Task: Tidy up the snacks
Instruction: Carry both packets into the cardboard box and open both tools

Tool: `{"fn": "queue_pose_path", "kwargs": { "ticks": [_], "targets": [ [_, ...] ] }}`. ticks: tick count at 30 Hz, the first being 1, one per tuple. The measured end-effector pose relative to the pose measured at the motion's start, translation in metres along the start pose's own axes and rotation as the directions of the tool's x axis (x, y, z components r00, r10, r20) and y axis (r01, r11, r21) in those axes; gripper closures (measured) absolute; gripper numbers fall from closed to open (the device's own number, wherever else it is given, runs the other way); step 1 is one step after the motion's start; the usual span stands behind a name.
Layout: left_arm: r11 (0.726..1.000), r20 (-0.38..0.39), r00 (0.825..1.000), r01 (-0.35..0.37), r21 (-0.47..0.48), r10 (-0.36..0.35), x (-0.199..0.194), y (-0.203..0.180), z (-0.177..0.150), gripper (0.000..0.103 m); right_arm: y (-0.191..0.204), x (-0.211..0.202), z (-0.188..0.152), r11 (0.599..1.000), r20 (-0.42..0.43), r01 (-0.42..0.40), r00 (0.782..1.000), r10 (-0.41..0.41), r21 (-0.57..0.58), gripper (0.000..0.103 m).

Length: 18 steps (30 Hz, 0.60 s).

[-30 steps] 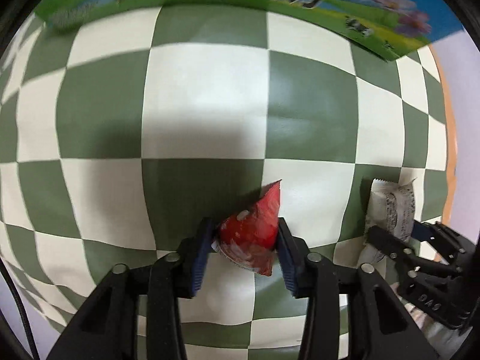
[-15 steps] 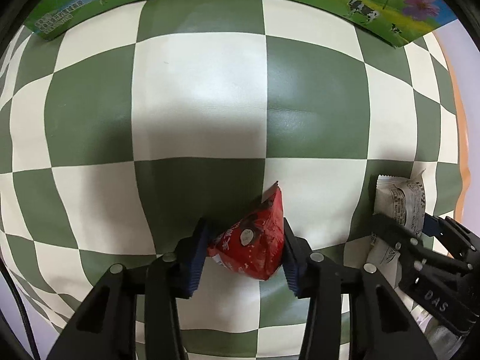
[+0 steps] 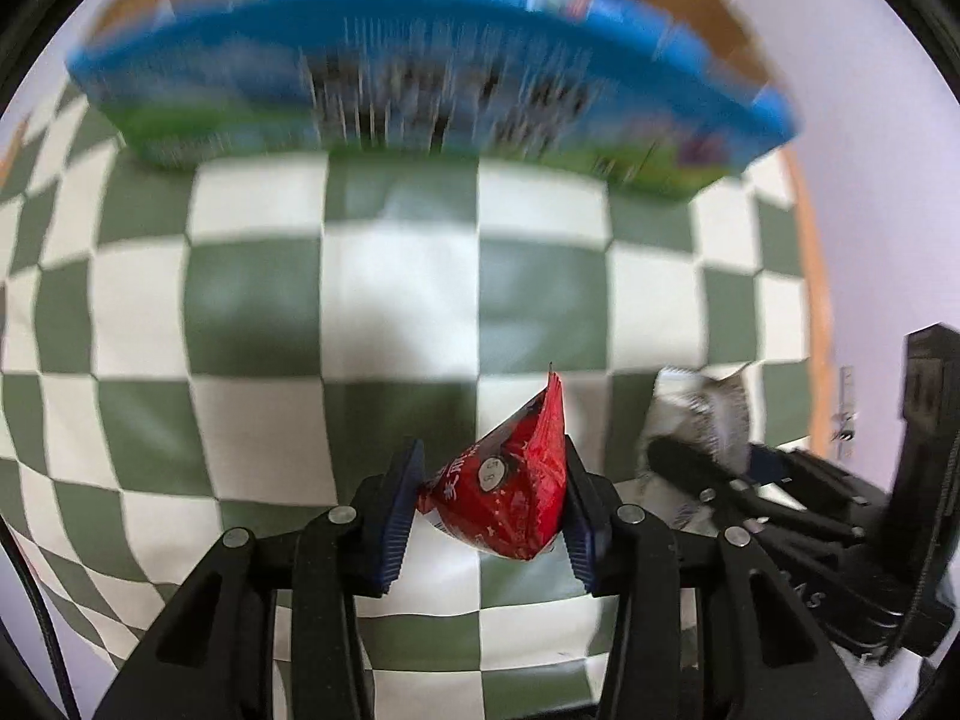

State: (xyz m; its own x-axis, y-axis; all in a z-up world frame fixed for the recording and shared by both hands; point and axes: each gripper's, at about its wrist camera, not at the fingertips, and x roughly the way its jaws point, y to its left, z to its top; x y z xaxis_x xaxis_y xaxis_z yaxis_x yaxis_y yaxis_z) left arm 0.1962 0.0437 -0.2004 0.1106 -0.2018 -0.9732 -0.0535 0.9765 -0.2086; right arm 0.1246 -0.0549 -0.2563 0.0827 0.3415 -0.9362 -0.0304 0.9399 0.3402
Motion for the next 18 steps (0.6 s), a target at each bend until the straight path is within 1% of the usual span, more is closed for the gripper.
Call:
{"fn": "queue_pose_path", "kwargs": {
  "ticks": [1, 2, 3, 4, 5, 7, 8, 10, 12, 14, 15, 18],
  "targets": [
    [1.000, 0.019, 1.000, 0.006, 0.003, -0.006, -0.011, 0.000, 0.000, 0.063, 0.005, -0.010, 0.003, 1.000, 0.014, -0.024, 1.000, 0.024, -0.002, 0.055],
    [1.000, 0.039, 0.999, 0.013, 0.008, -0.013, -0.020, 0.008, 0.000, 0.063, 0.009, -0.017, 0.001, 0.999, 0.028, -0.042, 0.999, 0.042, -0.004, 0.055],
    [1.000, 0.067, 0.997, 0.024, 0.012, -0.025, -0.036, 0.008, 0.008, 0.063, 0.012, -0.029, 0.005, 0.998, 0.046, -0.063, 0.997, 0.063, -0.008, 0.055],
    [0.999, 0.082, 0.996, 0.032, 0.014, -0.033, -0.048, 0.018, 0.016, 0.063, 0.018, -0.043, 0.012, 0.996, 0.070, -0.085, 0.994, 0.086, -0.014, 0.055],
    [0.999, 0.099, 0.994, 0.039, 0.017, -0.040, -0.060, 0.020, 0.024, 0.063, 0.024, -0.052, 0.014, 0.995, 0.088, -0.101, 0.991, 0.102, -0.019, 0.055],
    [0.999, 0.140, 0.989, 0.047, 0.024, -0.050, -0.084, 0.025, 0.039, 0.063, 0.038, -0.079, 0.033, 0.990, 0.132, -0.134, 0.982, 0.138, -0.040, 0.055],
    [0.999, 0.162, 0.986, 0.043, 0.027, -0.047, -0.094, 0.027, 0.051, 0.063, 0.048, -0.083, 0.039, 0.989, 0.146, -0.140, 0.978, 0.146, -0.048, 0.055],
    [0.999, 0.196, 0.980, 0.022, 0.033, -0.028, -0.106, 0.026, 0.071, 0.063, 0.057, -0.108, 0.063, 0.985, 0.188, -0.156, 0.968, 0.167, -0.073, 0.055],
    [0.999, 0.220, 0.975, -0.016, 0.034, 0.008, -0.114, 0.033, 0.100, 0.063, 0.063, -0.123, 0.084, 0.985, 0.222, -0.144, 0.962, 0.162, -0.094, 0.055],
    [0.998, 0.228, 0.973, -0.055, 0.028, 0.047, -0.114, 0.041, 0.125, 0.063, 0.075, -0.130, 0.114, 0.988, 0.257, -0.111, 0.957, 0.136, -0.108, 0.055],
    [0.997, 0.220, 0.973, -0.076, 0.024, 0.069, -0.111, 0.047, 0.139, 0.063, 0.083, -0.124, 0.129, 0.989, 0.264, -0.098, 0.957, 0.124, -0.110, 0.055],
    [0.994, 0.188, 0.976, -0.114, 0.001, 0.112, -0.087, 0.068, 0.169, 0.063, 0.085, -0.117, 0.167, 0.993, 0.265, -0.046, 0.961, 0.072, -0.106, 0.055]
  ]
}}
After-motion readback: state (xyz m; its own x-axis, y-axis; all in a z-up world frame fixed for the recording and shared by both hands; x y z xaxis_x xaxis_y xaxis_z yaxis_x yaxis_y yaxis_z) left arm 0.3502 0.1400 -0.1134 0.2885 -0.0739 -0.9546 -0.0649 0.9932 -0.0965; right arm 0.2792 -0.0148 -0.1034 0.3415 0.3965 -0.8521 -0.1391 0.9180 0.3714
